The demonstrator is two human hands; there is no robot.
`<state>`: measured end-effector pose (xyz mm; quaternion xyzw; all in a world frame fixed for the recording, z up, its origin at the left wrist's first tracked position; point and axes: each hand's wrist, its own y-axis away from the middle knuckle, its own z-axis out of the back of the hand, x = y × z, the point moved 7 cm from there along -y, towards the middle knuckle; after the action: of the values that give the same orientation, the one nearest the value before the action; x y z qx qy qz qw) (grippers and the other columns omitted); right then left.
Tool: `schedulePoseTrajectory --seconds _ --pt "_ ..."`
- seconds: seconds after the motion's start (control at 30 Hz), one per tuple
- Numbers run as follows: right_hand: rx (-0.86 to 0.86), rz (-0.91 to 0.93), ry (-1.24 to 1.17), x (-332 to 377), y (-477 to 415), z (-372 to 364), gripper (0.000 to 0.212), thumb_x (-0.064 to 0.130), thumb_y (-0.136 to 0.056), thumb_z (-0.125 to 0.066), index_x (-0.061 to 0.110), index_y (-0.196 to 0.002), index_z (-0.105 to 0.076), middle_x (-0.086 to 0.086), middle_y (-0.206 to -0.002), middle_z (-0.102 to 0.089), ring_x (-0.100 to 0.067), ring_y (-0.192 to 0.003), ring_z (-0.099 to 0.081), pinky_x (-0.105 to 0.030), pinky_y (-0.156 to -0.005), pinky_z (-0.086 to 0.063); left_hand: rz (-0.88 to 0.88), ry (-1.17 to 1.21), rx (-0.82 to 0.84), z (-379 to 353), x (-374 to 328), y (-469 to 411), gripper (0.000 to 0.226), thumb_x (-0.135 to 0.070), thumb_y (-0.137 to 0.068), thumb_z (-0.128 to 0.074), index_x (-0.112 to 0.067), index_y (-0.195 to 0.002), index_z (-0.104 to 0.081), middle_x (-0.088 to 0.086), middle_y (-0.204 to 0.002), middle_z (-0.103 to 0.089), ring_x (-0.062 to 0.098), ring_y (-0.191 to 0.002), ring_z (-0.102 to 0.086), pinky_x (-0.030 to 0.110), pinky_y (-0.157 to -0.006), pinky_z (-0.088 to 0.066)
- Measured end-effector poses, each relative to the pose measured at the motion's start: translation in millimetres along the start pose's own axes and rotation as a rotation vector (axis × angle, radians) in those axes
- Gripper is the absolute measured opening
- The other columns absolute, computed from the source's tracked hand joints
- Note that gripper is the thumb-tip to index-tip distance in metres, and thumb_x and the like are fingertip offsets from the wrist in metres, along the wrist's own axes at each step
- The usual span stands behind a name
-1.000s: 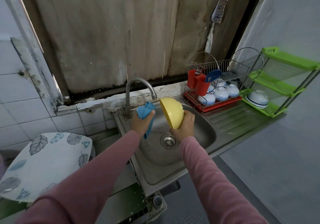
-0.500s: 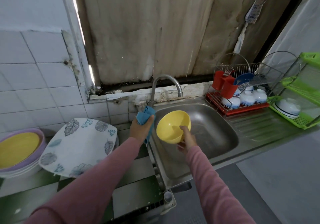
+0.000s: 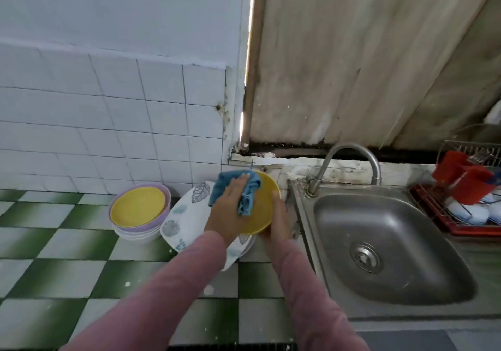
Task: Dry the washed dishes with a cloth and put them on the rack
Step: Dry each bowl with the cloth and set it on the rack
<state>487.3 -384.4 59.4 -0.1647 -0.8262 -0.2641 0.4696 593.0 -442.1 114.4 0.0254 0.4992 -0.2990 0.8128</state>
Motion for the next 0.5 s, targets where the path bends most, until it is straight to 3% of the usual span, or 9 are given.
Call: schedulePoseTrajectory --seconds 0.07,0.17,0.23,0.3,0.33,0.43,0.5 --pt "0.055 0.021 0.016 -6.5 0.9 -25.7 0.061 0.058 -0.086 -0.063 0.019 -0.131 -0.054 -0.013 -0.125 -0.065 -0.032 -0.115 -0.063 -0.053 -0.097 -0.053 -0.043 -0.292 0.189 0.9 15.3 1.2 0.081 -0.028 -0.094 -0.064 -0.025 -0.155 -0.011 -0.004 -0.161 -0.018 0.016 -0.149 -0.016 0.030 -0.122 -0.013" --pt "0.084 0.039 0.013 -15.2 -0.5 -45.7 0.039 0.046 -0.097 -0.054 0.016 -0.123 -0.055 -0.017 -0.123 -0.064 -0.035 -0.117 -0.062 -0.054 -0.101 -0.050 0.040 -0.339 0.372 9.6 30.0 10.5 0.074 -0.044 -0.102 -0.042 -0.030 -0.153 0.009 -0.004 -0.165 -0.002 0.017 -0.152 -0.004 0.037 -0.124 -0.007" --pt "0.063 0.027 -0.001 -18.8 -2.3 -50.5 0.033 0.049 -0.097 -0.054 0.022 -0.115 -0.058 -0.019 -0.121 -0.063 -0.035 -0.114 -0.062 -0.054 -0.100 -0.050 0.141 -0.366 0.527 15.5 35.3 21.8 0.061 -0.050 -0.103 -0.032 -0.029 -0.157 -0.013 0.003 -0.160 -0.029 0.024 -0.145 -0.030 0.038 -0.118 -0.026" --pt "0.024 0.016 0.014 -23.1 -4.8 -52.5 0.029 0.054 -0.095 -0.054 0.029 -0.110 -0.058 -0.017 -0.120 -0.062 -0.035 -0.111 -0.062 -0.053 -0.098 -0.052 0.197 -0.412 0.602 26.5 36.8 34.1 0.052 -0.054 -0.102 -0.028 -0.023 -0.139 -0.048 0.010 -0.133 -0.060 0.028 -0.117 -0.056 0.036 -0.099 -0.043" --pt "0.017 0.011 0.020 -24.9 -5.5 -53.9 0.031 0.055 -0.096 -0.052 0.031 -0.113 -0.057 -0.015 -0.122 -0.061 -0.035 -0.112 -0.062 -0.053 -0.097 -0.052 0.171 -0.458 0.606 32.2 37.3 36.4 0.052 -0.056 -0.102 -0.028 -0.021 -0.129 -0.056 0.011 -0.121 -0.065 0.027 -0.107 -0.059 0.036 -0.092 -0.045" --pt "0.011 0.030 0.011 -31.3 -6.5 -59.6 0.057 0.066 -0.088 -0.056 0.028 -0.130 -0.052 -0.011 -0.130 -0.058 -0.033 -0.118 -0.059 -0.057 -0.099 -0.051 0.033 -0.779 0.571 53.0 39.4 32.2 0.051 -0.055 -0.102 -0.025 -0.024 -0.129 -0.055 0.007 -0.121 -0.064 0.025 -0.106 -0.059 0.035 -0.089 -0.046" --pt "0.027 0.055 0.024 -34.1 -3.9 -66.0 0.067 0.066 -0.085 -0.057 0.026 -0.138 -0.048 -0.010 -0.135 -0.056 -0.031 -0.119 -0.058 -0.053 -0.097 -0.053 0.003 -0.983 0.542 64.8 50.9 23.5 0.054 -0.048 -0.104 -0.024 -0.020 -0.149 -0.036 0.004 -0.149 -0.045 0.023 -0.134 -0.043 0.035 -0.107 -0.035"
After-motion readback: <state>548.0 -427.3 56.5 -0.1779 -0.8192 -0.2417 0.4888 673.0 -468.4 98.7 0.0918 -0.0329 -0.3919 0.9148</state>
